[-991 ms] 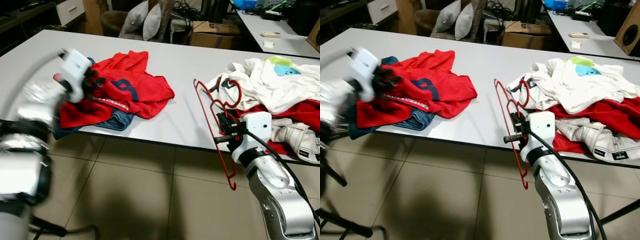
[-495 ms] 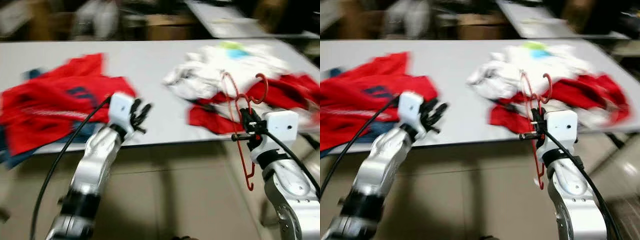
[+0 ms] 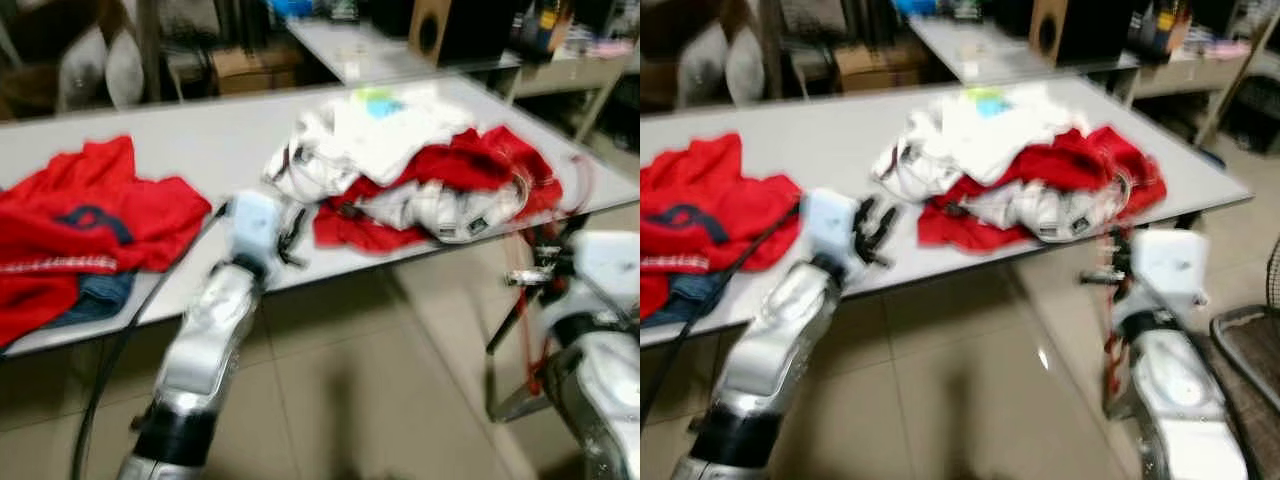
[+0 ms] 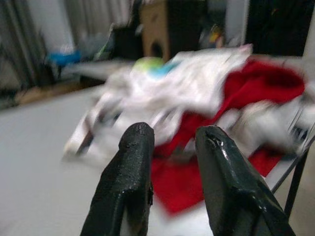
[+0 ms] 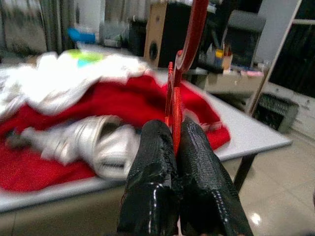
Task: Hang hanger
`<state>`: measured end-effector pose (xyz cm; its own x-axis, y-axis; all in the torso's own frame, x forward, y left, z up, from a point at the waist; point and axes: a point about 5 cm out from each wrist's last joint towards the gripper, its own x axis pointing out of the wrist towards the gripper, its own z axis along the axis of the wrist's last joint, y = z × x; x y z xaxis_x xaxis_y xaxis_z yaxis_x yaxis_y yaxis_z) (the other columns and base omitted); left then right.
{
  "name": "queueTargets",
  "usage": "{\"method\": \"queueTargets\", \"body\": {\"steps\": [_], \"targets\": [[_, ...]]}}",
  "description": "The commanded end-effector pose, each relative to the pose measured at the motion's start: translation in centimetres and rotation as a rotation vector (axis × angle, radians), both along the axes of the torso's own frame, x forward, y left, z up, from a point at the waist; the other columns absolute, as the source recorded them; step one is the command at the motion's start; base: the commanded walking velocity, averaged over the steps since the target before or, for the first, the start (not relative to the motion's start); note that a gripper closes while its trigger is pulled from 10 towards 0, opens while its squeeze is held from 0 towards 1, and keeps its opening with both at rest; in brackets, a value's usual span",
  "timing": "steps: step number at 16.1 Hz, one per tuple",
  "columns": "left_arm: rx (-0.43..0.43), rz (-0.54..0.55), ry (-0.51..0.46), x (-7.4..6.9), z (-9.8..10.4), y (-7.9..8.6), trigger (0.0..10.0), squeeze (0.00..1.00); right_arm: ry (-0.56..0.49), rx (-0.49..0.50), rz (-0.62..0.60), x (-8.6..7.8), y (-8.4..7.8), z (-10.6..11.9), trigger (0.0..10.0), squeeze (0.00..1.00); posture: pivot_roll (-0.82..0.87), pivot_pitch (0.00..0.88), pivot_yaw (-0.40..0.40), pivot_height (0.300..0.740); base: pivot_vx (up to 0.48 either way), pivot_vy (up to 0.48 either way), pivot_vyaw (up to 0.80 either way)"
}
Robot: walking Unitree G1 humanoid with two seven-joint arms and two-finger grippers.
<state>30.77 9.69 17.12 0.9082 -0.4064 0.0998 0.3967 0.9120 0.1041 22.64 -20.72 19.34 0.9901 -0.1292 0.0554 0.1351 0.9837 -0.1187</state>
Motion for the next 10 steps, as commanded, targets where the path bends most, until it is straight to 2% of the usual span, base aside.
{"method": "queueTargets", "body": {"steps": [1, 4, 5, 8, 9, 10], "targets": [[0.016, -0.001, 0.023, 0.6, -0.1, -0.2, 10.0, 0.0, 0.027, 0.024, 0.005, -0.3, 0.0, -0.3, 10.0, 0.0, -0.12, 0.0, 0.043, 0.74, 0.352, 0.0, -0.8], [0.005, 0.058, 0.065, 1.4, -0.7, 0.6, 10.0, 0.0, 0.118, 0.048, 0.029, -0.2, 0.4, -2.6, 10.0, 0.0, -0.12, 0.0, 0.062, 0.74, 0.352, 0.0, -0.8], [-0.024, 0.045, 0.086, 1.4, -1.0, 0.3, 10.0, 0.0, 0.128, 0.058, 0.034, -0.2, 0.2, -3.0, 10.0, 0.0, -0.13, 0.0, 0.07, 0.74, 0.345, 0.0, -0.8], [-0.019, 0.049, 0.098, 1.7, -1.6, -0.2, 10.0, 0.0, 0.101, 0.057, 0.023, -0.4, -0.4, -2.5, 10.0, 0.0, -0.14, 0.0, 0.084, 0.74, 0.344, 0.0, 0.0], [-0.012, 0.062, 0.089, 1.8, -1.5, -0.2, 10.0, 0.0, 0.101, 0.048, 0.028, -0.5, -0.6, -2.5, 10.0, 0.0, -0.15, 0.0, 0.088, 0.74, 0.341, 0.0, -0.8], [-0.007, 0.073, 0.085, 1.9, -1.5, -0.1, 10.0, 0.0, 0.098, 0.043, 0.039, -0.5, -0.6, -2.4, 10.0, 0.0, -0.15, 0.0, 0.089, 0.74, 0.341, 0.0, 0.0]]}}
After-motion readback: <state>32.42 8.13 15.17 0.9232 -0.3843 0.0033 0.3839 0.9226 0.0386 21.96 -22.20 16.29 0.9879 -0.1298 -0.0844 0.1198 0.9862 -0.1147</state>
